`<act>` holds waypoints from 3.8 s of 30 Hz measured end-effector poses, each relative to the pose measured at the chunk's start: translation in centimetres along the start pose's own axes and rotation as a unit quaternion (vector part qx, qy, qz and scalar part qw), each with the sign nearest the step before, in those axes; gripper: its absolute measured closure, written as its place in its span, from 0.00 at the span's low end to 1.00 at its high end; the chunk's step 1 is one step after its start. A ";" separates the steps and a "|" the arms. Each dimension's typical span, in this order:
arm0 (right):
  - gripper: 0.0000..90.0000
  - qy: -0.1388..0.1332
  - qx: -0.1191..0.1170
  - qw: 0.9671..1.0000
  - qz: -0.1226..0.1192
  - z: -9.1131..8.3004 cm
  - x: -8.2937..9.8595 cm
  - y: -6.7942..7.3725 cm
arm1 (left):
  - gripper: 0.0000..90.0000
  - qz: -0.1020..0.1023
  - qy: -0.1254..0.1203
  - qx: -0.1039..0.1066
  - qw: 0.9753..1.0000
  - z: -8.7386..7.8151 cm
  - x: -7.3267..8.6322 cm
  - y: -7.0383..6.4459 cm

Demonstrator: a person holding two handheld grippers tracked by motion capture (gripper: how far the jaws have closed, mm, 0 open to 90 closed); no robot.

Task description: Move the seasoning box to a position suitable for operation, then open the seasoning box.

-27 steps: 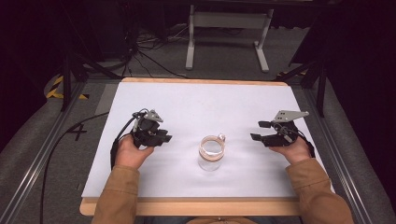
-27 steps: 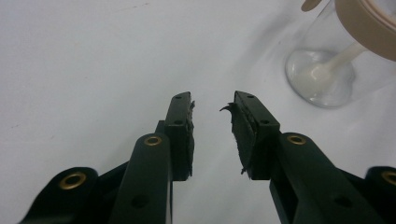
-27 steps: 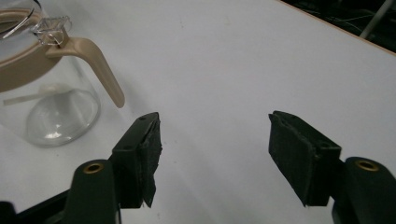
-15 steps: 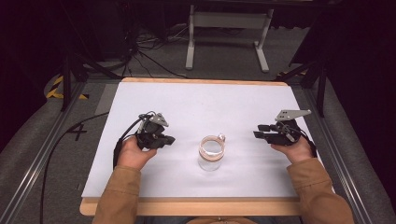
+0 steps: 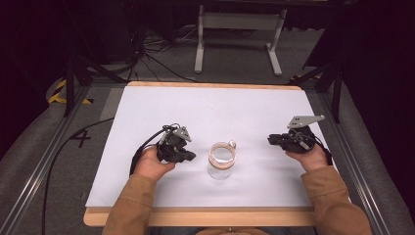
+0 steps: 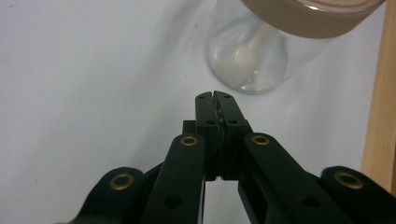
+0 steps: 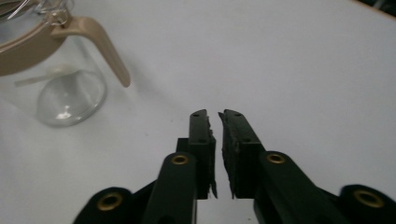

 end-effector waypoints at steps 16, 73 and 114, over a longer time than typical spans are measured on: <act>0.96 0.010 -0.017 1.000 -0.020 0.6 -0.1 0.8 | 0.99 -0.020 0.000 -0.012 1.000 2.1 -0.8 -1.3; 0.97 0.010 -0.023 1.000 -0.014 0.0 0.5 1.3 | 0.94 0.005 0.029 0.062 0.998 5.1 -3.0 -5.5; 0.98 -0.026 -0.047 0.999 0.002 -2.9 0.9 3.7 | 0.91 -0.028 -0.169 -0.009 0.985 -0.5 -9.3 -3.4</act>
Point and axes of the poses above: each handheld gripper's, and its own axes: z roughly forward along the jaws, x roughly out of its underside, y roughly to its left, the point moved 6 cm from there along z, roughly forward along the jaws, and after that the axes turned 9 degrees about -z, right-handed, at the moved point
